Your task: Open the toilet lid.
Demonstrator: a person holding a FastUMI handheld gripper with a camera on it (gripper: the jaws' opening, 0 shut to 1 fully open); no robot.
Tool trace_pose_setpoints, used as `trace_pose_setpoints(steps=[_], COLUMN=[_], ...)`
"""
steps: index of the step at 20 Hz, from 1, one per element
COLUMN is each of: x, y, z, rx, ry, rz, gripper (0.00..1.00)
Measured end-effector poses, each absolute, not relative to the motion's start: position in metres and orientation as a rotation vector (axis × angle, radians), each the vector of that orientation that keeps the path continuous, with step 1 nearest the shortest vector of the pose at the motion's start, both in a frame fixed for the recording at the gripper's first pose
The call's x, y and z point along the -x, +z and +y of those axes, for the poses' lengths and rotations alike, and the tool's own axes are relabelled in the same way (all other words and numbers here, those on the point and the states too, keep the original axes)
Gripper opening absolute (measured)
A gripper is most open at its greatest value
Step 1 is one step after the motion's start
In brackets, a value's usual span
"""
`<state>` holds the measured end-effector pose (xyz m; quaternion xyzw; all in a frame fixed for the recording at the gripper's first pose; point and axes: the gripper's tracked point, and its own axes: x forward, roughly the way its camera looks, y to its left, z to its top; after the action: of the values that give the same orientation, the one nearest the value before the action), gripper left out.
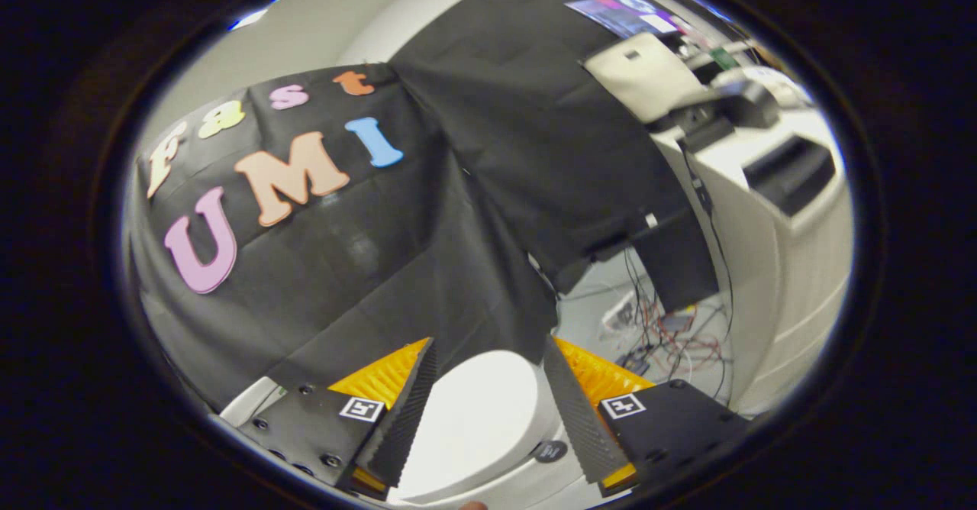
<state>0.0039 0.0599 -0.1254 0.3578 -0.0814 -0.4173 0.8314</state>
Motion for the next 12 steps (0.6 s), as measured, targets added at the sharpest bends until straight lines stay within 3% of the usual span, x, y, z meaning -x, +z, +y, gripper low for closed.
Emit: trace_pose_setpoints(steps=[9, 12], x=[-0.005, -0.006], y=[-0.277, -0.309], z=[0.083, 0.090], rx=[-1.265, -1.352], ry=[-0.986, -0.998], rz=[-0.054, -0.005], gripper=[0.86, 0.75])
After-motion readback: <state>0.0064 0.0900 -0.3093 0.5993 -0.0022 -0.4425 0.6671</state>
